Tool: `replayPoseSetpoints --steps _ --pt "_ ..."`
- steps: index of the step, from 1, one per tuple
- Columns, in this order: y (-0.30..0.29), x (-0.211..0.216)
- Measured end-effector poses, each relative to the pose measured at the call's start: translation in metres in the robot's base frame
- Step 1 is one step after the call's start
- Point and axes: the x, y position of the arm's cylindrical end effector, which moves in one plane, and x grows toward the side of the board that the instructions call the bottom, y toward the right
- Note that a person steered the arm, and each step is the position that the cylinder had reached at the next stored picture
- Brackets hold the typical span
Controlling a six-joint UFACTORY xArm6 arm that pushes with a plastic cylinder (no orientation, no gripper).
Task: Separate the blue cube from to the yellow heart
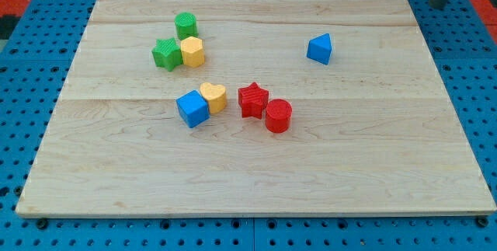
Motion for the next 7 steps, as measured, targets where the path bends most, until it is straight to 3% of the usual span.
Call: replayPoseSetpoints --steps 1,2,3,5,6,7 --pt "-0.06 0.05" --pt "-0.063 0.083" --pt "-0.078 0.144" --pt "-0.201 0.224" --pt "-0.211 0.275" --pt "-0.306 0.289"
